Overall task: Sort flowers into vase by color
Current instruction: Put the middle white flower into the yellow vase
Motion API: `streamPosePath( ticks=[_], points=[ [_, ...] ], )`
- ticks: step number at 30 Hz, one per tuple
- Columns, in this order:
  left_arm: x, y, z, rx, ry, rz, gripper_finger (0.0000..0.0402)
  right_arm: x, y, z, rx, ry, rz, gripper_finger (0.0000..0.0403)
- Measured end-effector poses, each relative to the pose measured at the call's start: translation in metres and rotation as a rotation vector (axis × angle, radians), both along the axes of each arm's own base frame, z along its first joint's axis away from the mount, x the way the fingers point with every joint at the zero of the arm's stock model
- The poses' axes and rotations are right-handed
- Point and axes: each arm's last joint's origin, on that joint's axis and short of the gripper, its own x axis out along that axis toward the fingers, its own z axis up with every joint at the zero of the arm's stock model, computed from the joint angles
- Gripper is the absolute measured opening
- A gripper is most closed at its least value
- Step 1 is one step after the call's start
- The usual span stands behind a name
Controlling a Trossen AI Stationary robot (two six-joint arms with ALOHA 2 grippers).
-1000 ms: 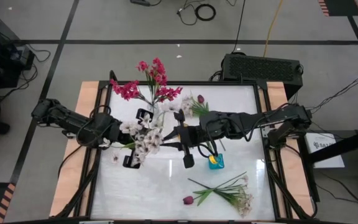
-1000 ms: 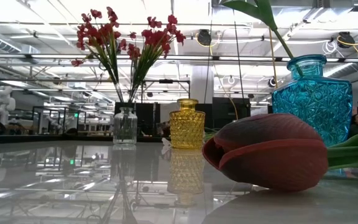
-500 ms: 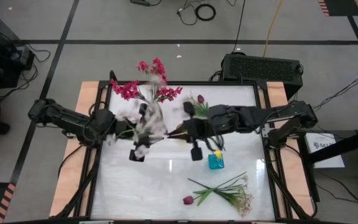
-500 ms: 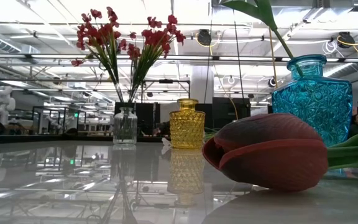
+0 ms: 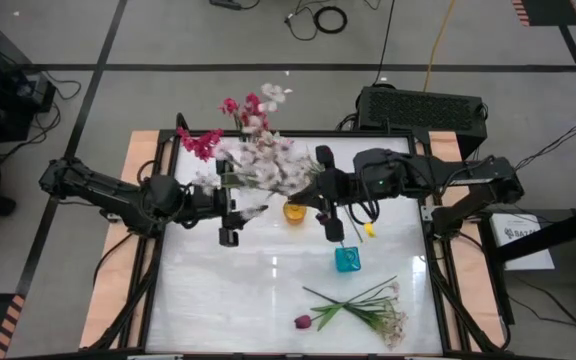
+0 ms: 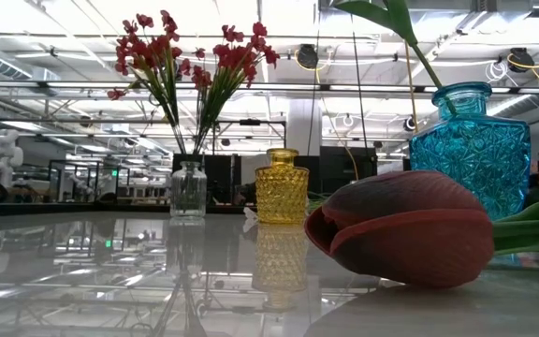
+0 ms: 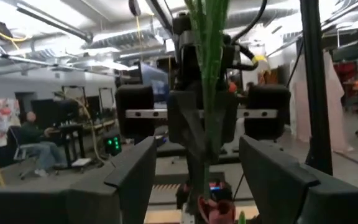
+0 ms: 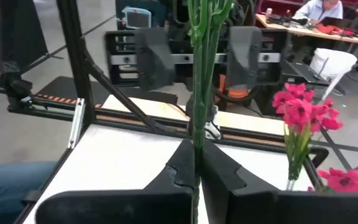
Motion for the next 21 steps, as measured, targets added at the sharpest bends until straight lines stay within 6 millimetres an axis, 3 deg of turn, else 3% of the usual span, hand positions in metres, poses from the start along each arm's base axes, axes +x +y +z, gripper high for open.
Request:
streamPosePath(
  ticks=[13,21],
  points=[
    [0.005,-0.002,-0.001,0.008,-0.016,0.109,0.0236,0.01,-0.007,-0.011,0.009,0.049,-0.075,0.0],
    [0.026,-0.008,0.026,0.031,0.034,0.155,0.0236,0.013,-0.007,-0.015,0.023,0.069,-0.085,0.0]
  ],
)
